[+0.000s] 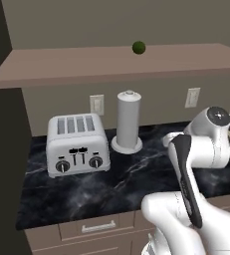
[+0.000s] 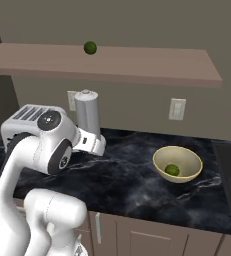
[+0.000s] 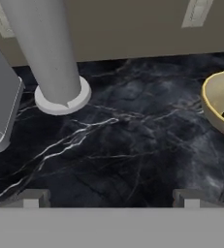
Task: Pick the limes from the cabinet and place them in one bowl. Pick the mushroom from the sink and place it in the other bowl.
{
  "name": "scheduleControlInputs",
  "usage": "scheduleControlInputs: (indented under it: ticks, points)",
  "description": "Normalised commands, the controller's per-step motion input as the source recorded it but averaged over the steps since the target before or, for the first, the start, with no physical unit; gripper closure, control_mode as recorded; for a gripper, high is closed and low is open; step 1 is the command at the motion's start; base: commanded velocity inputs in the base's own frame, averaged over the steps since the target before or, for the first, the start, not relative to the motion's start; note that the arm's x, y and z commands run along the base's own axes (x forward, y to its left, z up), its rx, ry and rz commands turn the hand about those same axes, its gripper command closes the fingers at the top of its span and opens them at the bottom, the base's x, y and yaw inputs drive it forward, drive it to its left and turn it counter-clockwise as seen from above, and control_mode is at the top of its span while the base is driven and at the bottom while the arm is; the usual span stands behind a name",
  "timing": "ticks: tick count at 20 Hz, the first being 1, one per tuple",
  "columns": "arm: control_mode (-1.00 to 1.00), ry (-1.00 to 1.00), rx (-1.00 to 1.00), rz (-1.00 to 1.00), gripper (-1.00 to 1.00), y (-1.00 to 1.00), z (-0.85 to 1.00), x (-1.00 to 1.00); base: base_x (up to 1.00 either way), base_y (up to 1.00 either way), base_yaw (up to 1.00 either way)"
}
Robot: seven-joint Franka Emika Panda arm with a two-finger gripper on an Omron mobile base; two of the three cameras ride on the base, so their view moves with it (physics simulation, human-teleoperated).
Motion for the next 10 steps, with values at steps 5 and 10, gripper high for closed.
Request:
scheduleControlInputs:
  ticks: [5, 10]
  points:
    - [-1.00, -0.08, -0.09, 0.00, -1.00, 0.28, 0.33, 0.02, 0.00, 0.00, 0.00]
    - [-1.00, -0.05, 0.07, -0.08, -1.00, 0.09, 0.56, -0.29, 0.00, 0.00, 0.00]
